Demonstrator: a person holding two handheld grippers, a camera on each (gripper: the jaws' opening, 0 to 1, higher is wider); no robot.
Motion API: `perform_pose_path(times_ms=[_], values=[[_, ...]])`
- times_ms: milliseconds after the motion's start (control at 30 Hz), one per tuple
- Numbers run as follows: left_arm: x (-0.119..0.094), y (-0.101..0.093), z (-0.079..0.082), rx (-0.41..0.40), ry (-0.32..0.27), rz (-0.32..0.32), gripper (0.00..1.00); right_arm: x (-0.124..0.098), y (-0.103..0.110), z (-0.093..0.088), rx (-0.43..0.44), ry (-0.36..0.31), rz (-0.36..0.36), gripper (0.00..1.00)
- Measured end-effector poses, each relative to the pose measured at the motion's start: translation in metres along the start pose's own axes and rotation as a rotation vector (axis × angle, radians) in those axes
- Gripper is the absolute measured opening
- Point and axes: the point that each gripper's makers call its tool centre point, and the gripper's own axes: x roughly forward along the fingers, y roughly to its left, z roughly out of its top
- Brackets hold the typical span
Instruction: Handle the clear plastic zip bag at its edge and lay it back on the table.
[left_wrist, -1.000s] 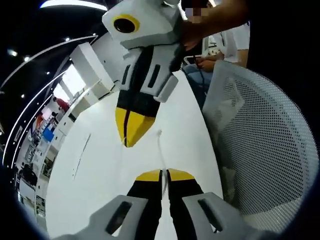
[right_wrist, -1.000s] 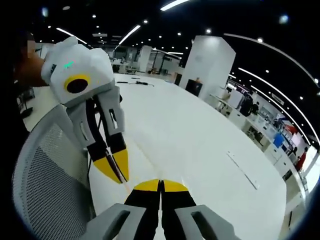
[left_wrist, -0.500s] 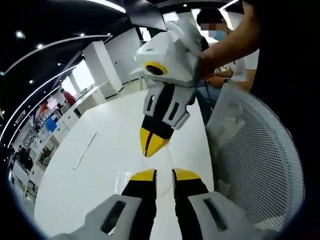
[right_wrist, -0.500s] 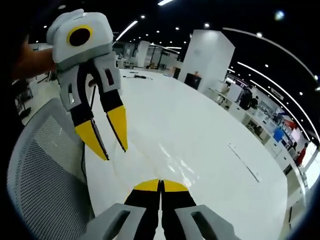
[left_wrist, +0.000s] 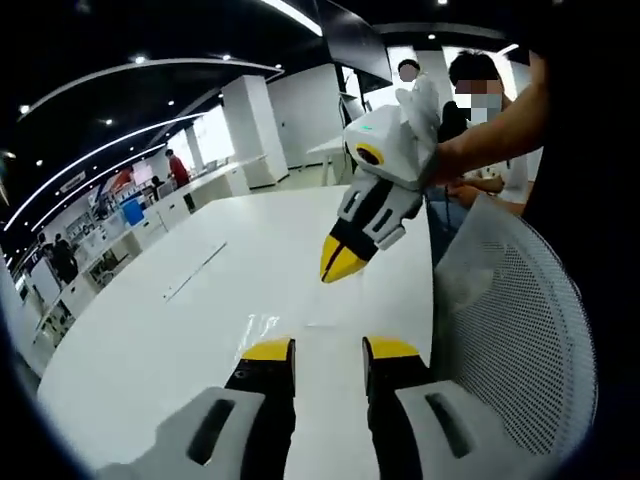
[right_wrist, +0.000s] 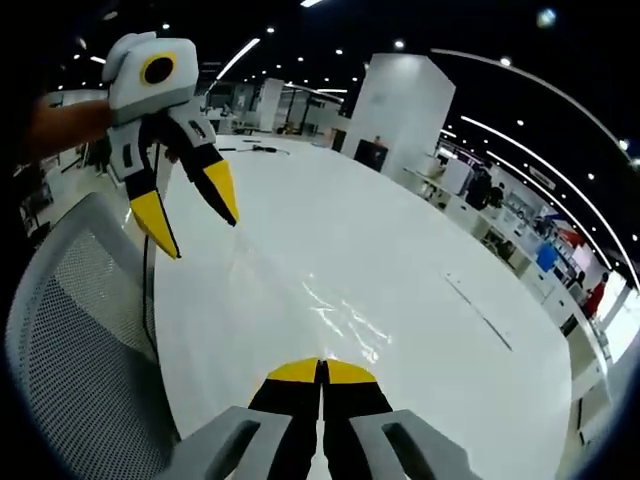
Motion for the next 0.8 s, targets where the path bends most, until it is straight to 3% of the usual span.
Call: perform_pose_path(times_ms=[233, 800], values=[[-0.010, 0.003, -0.016, -0.038, 0.018, 0.028, 0.30, 0.002, -0.004, -0.004, 0.022, 0.003, -0.010, 0.00], [-0.027, -0.002, -0.039, -0.090, 0.052, 0.069, 0.30, 0.024, 0.036, -0.019, 0.017, 0.042, 0.094, 0.00]])
